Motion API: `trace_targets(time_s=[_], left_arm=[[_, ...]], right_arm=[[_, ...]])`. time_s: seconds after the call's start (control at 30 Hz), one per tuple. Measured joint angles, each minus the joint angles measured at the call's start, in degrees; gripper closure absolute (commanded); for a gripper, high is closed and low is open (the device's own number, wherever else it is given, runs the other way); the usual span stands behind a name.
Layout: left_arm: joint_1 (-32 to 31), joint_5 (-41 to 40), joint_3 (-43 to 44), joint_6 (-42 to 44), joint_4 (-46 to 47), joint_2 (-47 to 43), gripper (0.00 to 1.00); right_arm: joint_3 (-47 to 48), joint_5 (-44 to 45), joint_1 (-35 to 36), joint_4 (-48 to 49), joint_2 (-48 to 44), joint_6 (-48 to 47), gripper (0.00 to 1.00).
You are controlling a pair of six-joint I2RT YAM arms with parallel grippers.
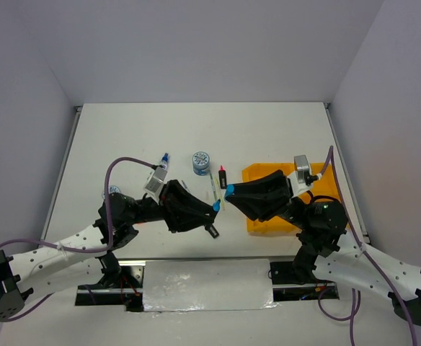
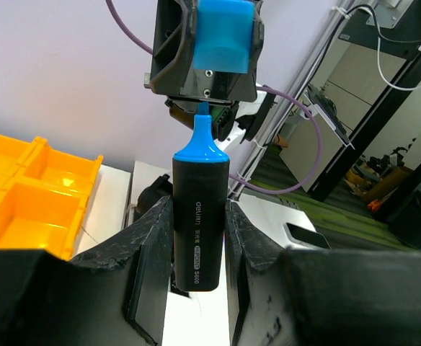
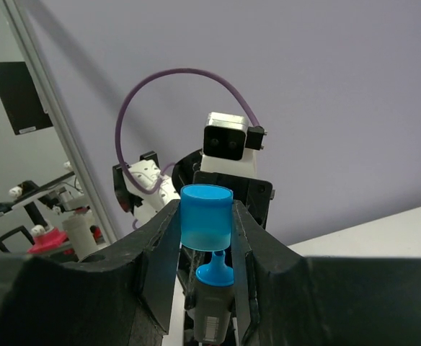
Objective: Sort the stationery into containers
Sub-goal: Close the pen cap on the pen.
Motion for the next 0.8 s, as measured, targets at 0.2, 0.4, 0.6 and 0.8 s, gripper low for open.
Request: trace_targets(time_s=[0.2,0.4,0.6,0.8], left_arm=[[0.0,-0.7,0.0,0.0,0.1,0.0,1.00],[0.0,-0.7,-0.3,-0.3,1.0,0.1,1.00],[0.0,0.6,-0.6,-2.3,4.3,2.0,1.00],[0.0,1.4,-1.5,-3.0,5.9,2.4,1.00]], right_arm=[[-1.5,-0.8,0.0,4.3,1.4,0.4,0.86],[-1.6,-1.9,0.0,7.0,3.0,0.6,0.85],[-1.7,-3.6,0.0,10.2,4.9,0.5,0.85],[-4.1,-4.2,0.0,12.3,5.7,0.7,0.85]])
